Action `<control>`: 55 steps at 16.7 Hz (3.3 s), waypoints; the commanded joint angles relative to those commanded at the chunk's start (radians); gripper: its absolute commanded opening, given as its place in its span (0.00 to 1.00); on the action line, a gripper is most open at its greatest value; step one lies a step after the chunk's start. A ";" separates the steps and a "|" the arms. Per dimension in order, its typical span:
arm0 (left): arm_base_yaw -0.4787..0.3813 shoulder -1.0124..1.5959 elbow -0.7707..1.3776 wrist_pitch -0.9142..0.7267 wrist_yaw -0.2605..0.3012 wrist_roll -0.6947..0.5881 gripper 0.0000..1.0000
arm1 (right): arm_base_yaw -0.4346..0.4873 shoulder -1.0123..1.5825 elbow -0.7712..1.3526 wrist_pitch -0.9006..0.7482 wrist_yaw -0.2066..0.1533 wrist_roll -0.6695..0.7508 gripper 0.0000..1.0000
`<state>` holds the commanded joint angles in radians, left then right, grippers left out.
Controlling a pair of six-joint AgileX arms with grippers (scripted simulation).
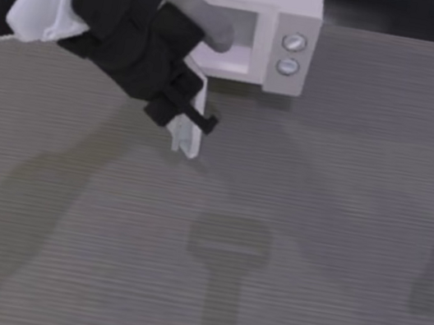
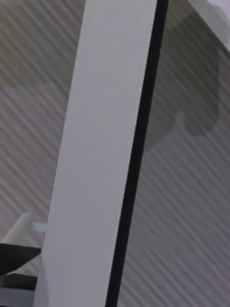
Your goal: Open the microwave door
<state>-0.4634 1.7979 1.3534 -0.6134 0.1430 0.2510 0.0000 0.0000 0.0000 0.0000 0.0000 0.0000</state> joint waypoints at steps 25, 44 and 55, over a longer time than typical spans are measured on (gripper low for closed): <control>0.069 -0.042 -0.047 -0.029 0.095 0.178 0.00 | 0.000 0.000 0.000 0.000 0.000 0.000 1.00; 0.126 -0.051 -0.059 -0.076 0.165 0.325 0.00 | 0.000 0.000 0.000 0.000 0.000 0.000 1.00; 0.149 -0.061 -0.062 -0.090 0.189 0.379 0.00 | 0.000 0.000 0.000 0.000 0.000 0.000 1.00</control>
<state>-0.3149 1.7372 1.2913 -0.7030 0.3317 0.6295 0.0000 0.0000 0.0000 0.0000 0.0000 0.0000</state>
